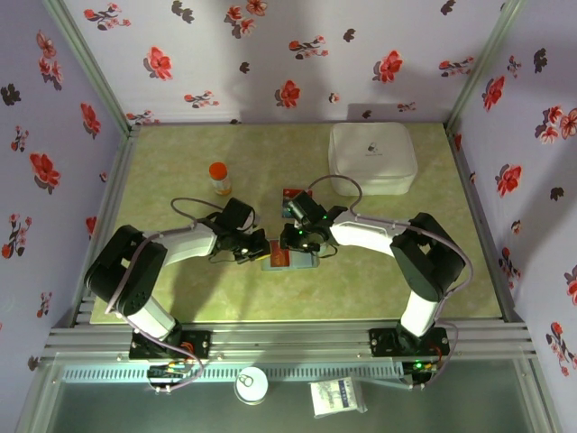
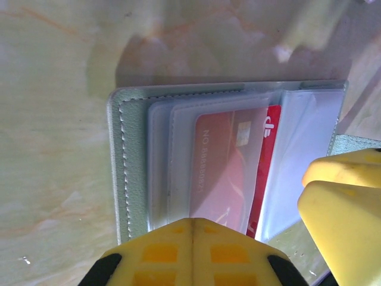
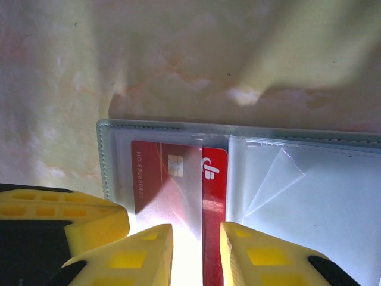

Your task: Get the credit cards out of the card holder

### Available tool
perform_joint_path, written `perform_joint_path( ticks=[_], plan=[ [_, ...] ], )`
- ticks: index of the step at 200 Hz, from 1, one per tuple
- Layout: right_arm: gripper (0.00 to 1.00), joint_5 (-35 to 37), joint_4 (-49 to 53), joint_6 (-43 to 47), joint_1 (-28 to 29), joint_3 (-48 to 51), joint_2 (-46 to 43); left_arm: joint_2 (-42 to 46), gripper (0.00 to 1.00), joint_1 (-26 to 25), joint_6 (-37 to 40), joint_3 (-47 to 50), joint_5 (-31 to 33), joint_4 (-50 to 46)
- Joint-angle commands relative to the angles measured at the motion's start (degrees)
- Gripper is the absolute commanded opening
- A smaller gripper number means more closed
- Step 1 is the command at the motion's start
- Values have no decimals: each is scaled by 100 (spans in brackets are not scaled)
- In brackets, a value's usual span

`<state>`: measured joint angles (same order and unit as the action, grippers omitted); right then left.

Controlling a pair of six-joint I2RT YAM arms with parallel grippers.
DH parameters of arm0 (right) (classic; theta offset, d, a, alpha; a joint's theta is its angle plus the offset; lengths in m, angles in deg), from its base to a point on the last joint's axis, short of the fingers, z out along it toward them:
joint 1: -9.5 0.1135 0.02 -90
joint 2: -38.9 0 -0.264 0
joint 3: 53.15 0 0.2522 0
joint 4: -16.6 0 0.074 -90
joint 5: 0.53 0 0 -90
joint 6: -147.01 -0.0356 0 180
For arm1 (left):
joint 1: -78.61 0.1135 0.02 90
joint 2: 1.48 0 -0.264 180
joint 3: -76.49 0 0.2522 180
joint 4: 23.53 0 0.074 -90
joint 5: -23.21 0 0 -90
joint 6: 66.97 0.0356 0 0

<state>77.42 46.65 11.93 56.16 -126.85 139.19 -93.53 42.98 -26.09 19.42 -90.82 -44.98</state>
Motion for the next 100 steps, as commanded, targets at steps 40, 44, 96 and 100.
perform_joint_path(
  ticks=[40, 44, 96, 100],
  plan=[
    [28, -87, -74, -55, -7, 26, 158, -87, 0, -23, 78, -72, 143, -199],
    [28, -91, -77, -58, -12, 24, 164, -100, 0, -18, 80, -72, 139, -192],
    [28, -139, -48, -46, -21, 34, 262, -250, 0, -22, 122, -116, 136, -203],
    [28, -143, -47, -53, -18, 28, 269, -252, 0, -18, 127, -123, 141, -208]
  ],
)
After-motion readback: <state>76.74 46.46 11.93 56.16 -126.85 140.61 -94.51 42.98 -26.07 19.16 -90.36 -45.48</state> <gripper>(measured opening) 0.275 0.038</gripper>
